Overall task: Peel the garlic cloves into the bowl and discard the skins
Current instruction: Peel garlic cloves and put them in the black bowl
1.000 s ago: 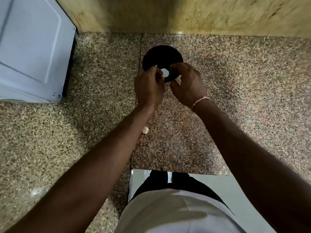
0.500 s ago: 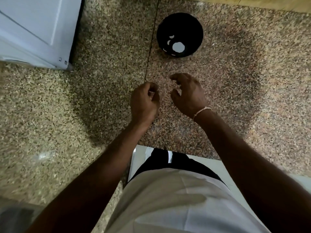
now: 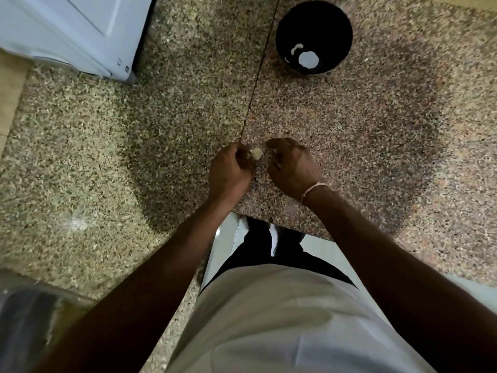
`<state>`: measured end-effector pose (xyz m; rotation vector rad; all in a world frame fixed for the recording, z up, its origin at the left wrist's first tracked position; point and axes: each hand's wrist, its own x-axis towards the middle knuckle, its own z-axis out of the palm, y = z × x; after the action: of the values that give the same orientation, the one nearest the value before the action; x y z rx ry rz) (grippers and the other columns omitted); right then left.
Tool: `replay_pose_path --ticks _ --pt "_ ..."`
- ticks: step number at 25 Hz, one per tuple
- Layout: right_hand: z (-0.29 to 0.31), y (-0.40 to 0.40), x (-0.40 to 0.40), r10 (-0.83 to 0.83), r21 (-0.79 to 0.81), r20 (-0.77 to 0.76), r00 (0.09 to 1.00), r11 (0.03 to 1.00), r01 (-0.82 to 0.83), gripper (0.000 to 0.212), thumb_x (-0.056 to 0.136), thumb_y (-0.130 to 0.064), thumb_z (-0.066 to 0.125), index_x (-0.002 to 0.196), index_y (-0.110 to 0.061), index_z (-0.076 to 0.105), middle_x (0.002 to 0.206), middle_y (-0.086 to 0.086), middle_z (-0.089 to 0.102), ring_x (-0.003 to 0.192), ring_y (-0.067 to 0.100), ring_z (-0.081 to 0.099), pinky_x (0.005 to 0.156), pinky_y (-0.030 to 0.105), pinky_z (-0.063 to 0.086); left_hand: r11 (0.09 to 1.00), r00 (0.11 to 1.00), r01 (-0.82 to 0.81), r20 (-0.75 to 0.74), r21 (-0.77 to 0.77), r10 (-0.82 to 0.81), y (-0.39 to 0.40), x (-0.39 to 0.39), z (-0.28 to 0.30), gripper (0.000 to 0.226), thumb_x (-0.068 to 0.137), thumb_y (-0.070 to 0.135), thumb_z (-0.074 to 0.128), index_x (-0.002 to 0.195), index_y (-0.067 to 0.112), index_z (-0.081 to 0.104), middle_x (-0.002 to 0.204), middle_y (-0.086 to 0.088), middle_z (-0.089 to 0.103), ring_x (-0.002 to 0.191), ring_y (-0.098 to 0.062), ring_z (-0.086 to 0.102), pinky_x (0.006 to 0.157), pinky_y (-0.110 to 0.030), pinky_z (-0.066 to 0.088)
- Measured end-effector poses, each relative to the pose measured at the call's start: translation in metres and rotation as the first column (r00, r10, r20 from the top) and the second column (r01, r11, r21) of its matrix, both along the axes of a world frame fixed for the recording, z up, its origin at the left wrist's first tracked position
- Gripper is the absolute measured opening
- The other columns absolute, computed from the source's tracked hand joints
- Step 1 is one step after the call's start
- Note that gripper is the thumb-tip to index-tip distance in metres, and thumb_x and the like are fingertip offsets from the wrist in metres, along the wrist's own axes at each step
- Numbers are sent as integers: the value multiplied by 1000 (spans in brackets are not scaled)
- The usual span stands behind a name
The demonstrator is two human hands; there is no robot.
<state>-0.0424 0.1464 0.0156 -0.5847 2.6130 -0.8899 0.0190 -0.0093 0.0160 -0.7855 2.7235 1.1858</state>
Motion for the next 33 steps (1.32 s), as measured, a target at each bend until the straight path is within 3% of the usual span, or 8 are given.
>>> replay_pose_path --ticks 4,8,11,13,19,23,29,33 --pt "-5 -11 3 -31 15 59 998 999 30 25 97 -21 60 118 -9 68 108 18 70 95 37 67 77 40 55 999 999 -11 34 53 9 11 -3 -2 23 96 14 71 118 11 73 112 -8 77 102 -24 72 87 -30 54" --pt "5 -4 2 -149 -75 90 985 985 156 17 97 -22 64 107 -11 72 100 12 73 89 30 68 74 38 55 974 995 -94 1 207 95 21 -7 6 17 95 13 75 112 11 76 104 -2 77 93 -15 72 83 -30 58" --pt "22 16 -1 -251 -166 93 963 950 264 14 94 -18 69 107 -12 70 100 4 74 87 21 71 75 33 57 940 992 -87 -61 331 114 32 -12 20 13 94 15 77 107 17 76 96 4 77 86 -10 73 74 -26 59" --pt "43 31 -5 -291 -248 96 952 919 306 13 94 -19 71 105 -13 69 97 0 74 84 16 72 69 27 56 901 986 -63 -113 429 122 43 -19 37 11 94 16 77 104 19 76 91 1 78 86 -19 75 76 -36 63" --pt "125 85 -25 -367 -487 32 930 807 335 16 87 -13 81 100 -15 71 93 -4 77 83 10 75 76 40 63 816 922 106 -364 569 134 86 -48 108 11 93 17 77 103 21 78 91 -2 80 86 -22 77 75 -39 65" --pt "176 116 -36 -338 -664 25 941 698 268 26 85 -4 82 108 -10 72 99 -2 77 93 8 75 82 35 64 796 845 223 -518 563 130 110 -65 164 19 89 7 81 95 24 78 94 1 80 90 -20 78 80 -35 64" --pt "230 138 -39 -317 -791 -5 948 581 190 25 89 -4 78 107 -20 74 99 2 80 96 18 77 87 45 63 809 713 338 -692 481 114 127 -74 225 17 84 14 86 94 26 78 94 1 81 91 -18 78 76 -30 63" --pt "258 141 -31 -306 -875 48 951 446 187 25 89 3 75 114 -2 72 103 10 79 100 28 76 91 49 61 776 623 449 -778 442 83 127 -74 252 17 87 9 83 96 24 79 97 -4 80 93 -23 78 83 -37 62"
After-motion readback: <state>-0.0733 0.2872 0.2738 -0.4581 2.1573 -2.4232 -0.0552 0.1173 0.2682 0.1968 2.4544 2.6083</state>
